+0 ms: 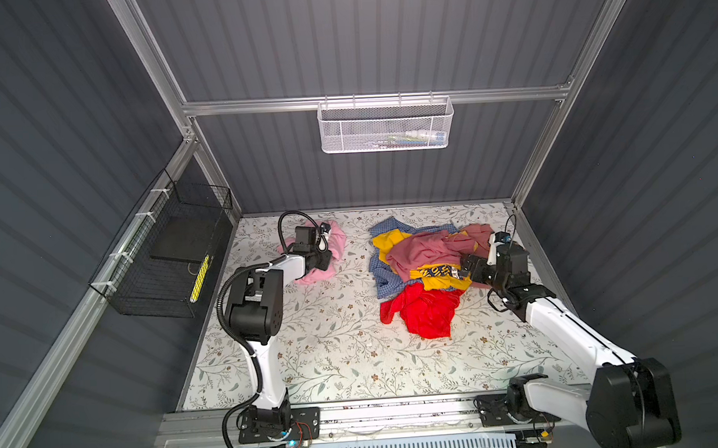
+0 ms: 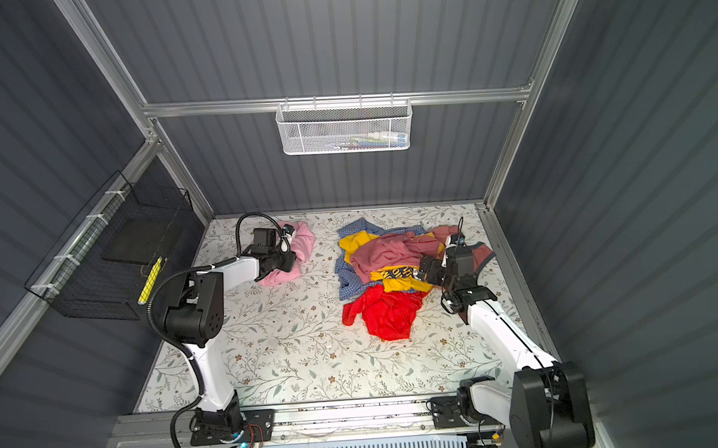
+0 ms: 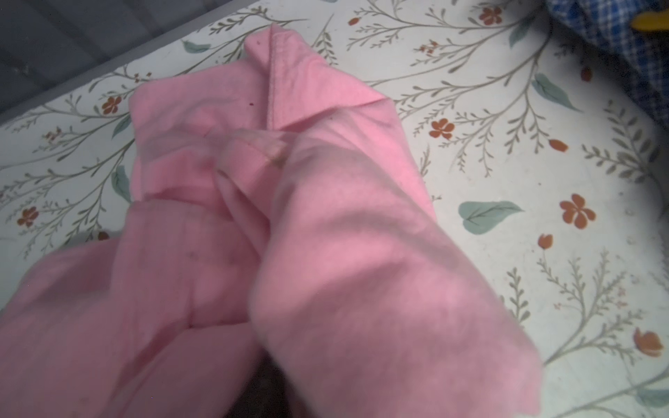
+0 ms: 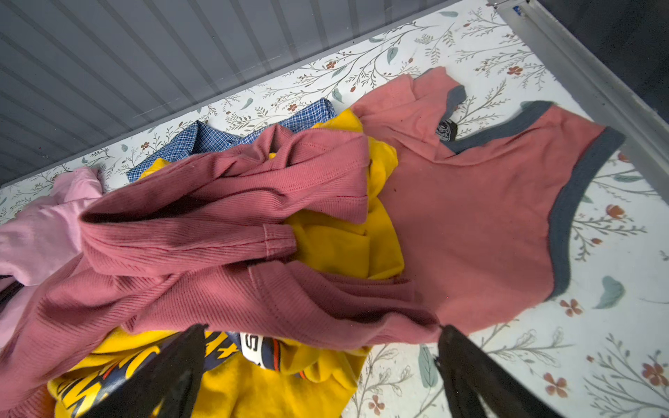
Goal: Pick out a specific cloth from the pile
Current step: 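Lower the light pink cloth onto the table and open the left gripper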
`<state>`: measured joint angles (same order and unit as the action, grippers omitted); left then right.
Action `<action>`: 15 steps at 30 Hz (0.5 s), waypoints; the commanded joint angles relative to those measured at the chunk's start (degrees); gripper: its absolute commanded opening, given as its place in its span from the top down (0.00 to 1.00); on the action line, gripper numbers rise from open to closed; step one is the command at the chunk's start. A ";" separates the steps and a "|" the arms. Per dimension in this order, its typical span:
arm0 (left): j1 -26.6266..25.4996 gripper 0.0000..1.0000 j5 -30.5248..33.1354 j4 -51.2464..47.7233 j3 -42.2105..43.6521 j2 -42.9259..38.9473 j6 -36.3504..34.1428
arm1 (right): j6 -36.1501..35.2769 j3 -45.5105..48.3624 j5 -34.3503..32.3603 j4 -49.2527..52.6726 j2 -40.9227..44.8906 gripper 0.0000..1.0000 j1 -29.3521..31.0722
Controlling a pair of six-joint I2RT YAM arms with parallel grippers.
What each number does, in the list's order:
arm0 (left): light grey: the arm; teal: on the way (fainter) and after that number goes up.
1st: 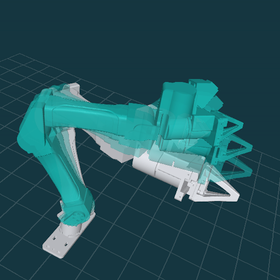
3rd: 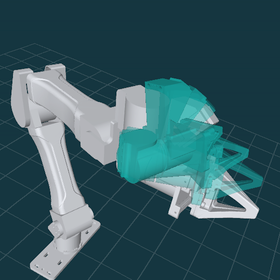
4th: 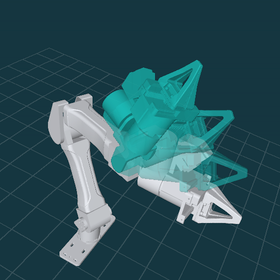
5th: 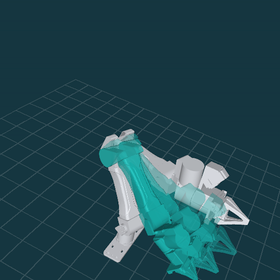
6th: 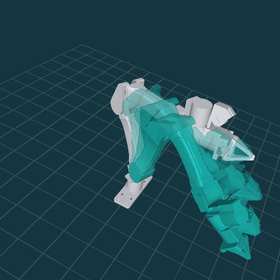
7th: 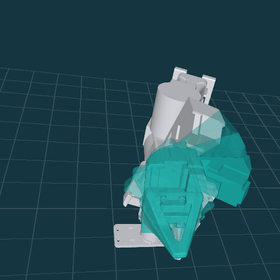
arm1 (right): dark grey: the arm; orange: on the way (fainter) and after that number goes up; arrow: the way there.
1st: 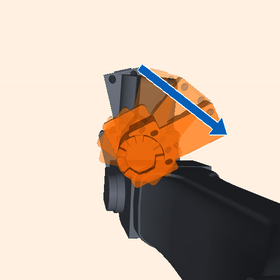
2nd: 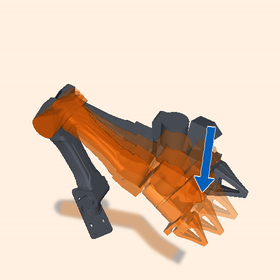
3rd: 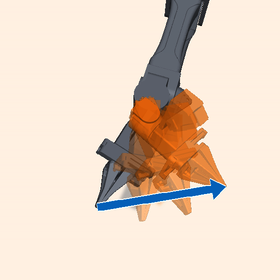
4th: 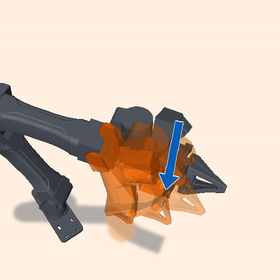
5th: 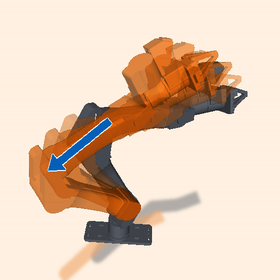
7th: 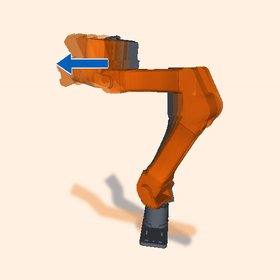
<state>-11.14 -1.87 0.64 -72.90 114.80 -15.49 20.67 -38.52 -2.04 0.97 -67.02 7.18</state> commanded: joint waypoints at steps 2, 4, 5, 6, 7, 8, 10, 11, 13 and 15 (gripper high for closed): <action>0.41 0.42 1.38 -0.32 0.07 -1.01 -0.10 | -0.34 0.82 -0.91 0.21 -0.21 0.01 0.03; 0.41 0.32 1.86 0.88 1.40 -2.81 0.10 | -0.55 0.56 -1.04 0.24 -0.38 0.01 0.03; 0.41 0.29 1.88 1.15 1.76 -3.72 0.26 | -0.77 0.52 -1.14 0.22 -0.38 0.01 0.03; 0.41 0.27 1.91 1.24 2.07 -4.43 0.35 | -1.01 0.35 -1.36 0.24 -0.48 0.01 0.03; 0.41 0.24 1.96 1.41 2.40 -5.22 0.41 | -1.43 0.25 -1.51 0.29 -0.40 0.01 0.03; 0.41 0.20 1.87 1.75 2.85 -6.09 0.53 | -1.75 0.22 -1.75 0.28 -0.38 0.01 0.03; 0.33 0.12 2.45 3.16 4.29 -7.87 1.04 | -2.57 0.08 -2.19 0.30 -0.39 0.01 -0.04; 0.15 0.10 3.39 3.96 5.17 -8.93 1.59 | -3.00 0.02 -2.30 0.30 -0.30 0.01 -0.14; -0.19 0.09 6.25 4.98 6.73 -10.76 2.83 | -3.82 0.03 -2.55 0.29 -0.05 0.01 -0.21; -0.37 0.01 7.60 6.70 9.24 -13.09 4.06 | -4.73 0.11 -2.62 -0.11 0.37 0.01 -0.45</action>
<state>-11.22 2.52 4.19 -66.22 105.12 -13.61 18.15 -38.26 -3.31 0.93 -67.11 7.11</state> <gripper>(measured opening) 0.959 0.991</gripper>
